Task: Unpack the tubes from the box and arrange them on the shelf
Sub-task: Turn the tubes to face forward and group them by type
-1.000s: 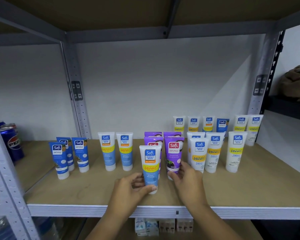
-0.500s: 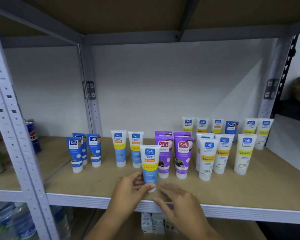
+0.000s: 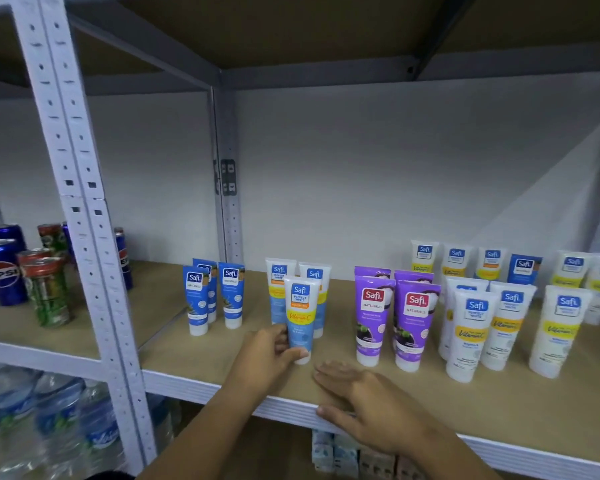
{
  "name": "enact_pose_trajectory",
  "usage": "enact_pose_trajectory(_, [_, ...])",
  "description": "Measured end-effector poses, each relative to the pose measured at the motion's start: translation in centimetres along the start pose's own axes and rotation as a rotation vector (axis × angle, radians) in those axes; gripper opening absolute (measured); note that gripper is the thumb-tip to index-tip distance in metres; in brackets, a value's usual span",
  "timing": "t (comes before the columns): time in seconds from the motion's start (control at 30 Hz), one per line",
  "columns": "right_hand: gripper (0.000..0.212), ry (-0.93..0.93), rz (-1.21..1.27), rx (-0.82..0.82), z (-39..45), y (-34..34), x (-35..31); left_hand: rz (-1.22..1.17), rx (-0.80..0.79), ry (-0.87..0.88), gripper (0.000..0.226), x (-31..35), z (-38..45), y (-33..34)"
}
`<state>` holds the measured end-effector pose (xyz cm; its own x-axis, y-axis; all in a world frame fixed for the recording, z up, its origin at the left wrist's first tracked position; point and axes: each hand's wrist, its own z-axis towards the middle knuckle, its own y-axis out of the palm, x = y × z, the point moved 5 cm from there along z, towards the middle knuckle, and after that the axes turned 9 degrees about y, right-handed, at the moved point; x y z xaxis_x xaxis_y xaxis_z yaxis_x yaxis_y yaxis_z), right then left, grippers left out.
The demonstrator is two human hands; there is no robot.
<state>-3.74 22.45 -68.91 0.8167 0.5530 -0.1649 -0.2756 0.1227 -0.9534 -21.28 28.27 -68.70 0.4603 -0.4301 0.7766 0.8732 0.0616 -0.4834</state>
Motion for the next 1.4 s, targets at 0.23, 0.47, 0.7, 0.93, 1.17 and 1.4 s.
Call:
enact_pose_trajectory(0.23, [0.062,0.024,0.014,-0.021,-0.2,0.5,0.4,0.006,0.019,0.005,0.032,0.3,1.2,0.6])
enact_pose_trajectory(0.47, [0.077,0.030,0.035,-0.024,-0.2,0.7,0.4,-0.002,0.067,0.030,0.030,0.3,1.7,1.0])
enact_pose_trajectory(0.7, [0.068,0.022,0.043,-0.017,-0.3,0.4,0.4,0.017,0.100,0.031,0.035,-0.1,2.1,1.4])
enact_pose_trajectory(0.93, [0.065,0.028,0.060,-0.005,-0.2,0.6,0.6,0.034,0.115,0.008,0.036,-0.3,2.0,1.5])
enact_pose_trajectory(1.17, [0.062,0.047,0.105,-0.001,-0.3,0.3,0.5,0.032,0.124,0.019,0.036,-0.3,1.6,1.6])
enact_pose_trajectory(1.4, [0.051,0.181,0.277,0.071,-0.3,-2.2,1.2,0.078,0.302,0.092,0.026,1.0,-0.6,0.4])
